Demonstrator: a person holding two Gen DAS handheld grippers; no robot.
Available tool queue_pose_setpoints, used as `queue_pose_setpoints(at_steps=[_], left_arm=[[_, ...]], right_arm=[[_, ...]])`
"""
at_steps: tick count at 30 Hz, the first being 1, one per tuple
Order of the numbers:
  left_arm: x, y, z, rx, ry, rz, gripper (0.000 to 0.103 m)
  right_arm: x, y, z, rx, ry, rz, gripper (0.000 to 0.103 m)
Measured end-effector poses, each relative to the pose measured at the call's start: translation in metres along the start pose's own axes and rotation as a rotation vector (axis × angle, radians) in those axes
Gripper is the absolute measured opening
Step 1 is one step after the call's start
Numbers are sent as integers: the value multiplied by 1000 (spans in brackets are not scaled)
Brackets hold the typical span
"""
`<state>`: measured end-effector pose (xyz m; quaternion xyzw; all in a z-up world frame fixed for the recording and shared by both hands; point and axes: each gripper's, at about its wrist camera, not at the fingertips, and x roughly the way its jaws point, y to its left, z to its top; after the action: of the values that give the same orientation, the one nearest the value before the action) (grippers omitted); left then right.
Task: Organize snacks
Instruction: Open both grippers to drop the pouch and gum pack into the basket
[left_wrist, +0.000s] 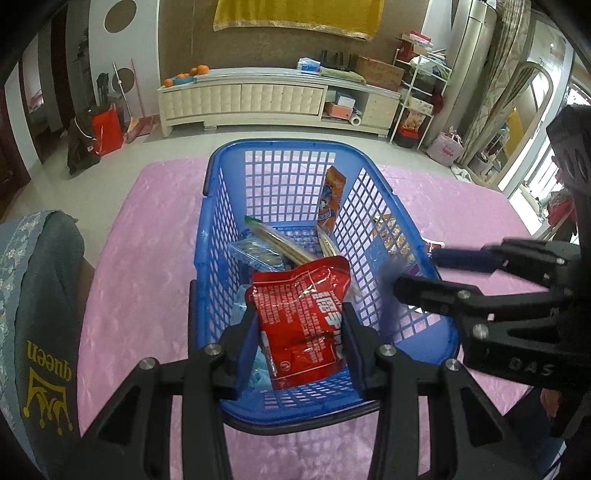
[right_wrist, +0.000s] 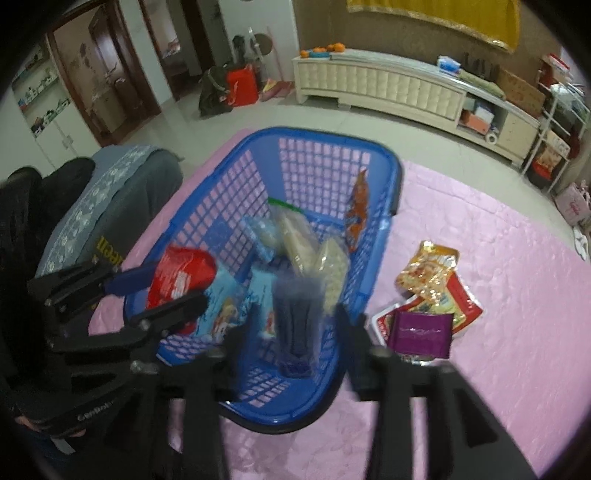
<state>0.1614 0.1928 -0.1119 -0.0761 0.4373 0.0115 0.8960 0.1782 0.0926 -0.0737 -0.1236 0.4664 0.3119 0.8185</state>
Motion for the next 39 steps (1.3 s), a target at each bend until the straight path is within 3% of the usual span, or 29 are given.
queue_pose_setpoints(at_steps=[1,10,23,29,31,39], left_arm=[[-1,0,0,1,-1,6,40],[-7,-10,1,22,-9,1,40],[12,-25,4,34,33,6,43],[15,-32,3,42,36,23,70],[11,-33,3,36,29,27,74],[-11,-59,10,85,-32,-1,77]], right_arm=[[-2,-2,0,7,-8,-11,78],[-27,-30,-15,79,-88,-78,102],[-34,-73,-36,177,-93,-93,103],[-40,-83,-40,196,-103,-87,103],[-43,-88,-42,206,-109,-87,103],[-61,-114,-53,250,-134,-93,103]])
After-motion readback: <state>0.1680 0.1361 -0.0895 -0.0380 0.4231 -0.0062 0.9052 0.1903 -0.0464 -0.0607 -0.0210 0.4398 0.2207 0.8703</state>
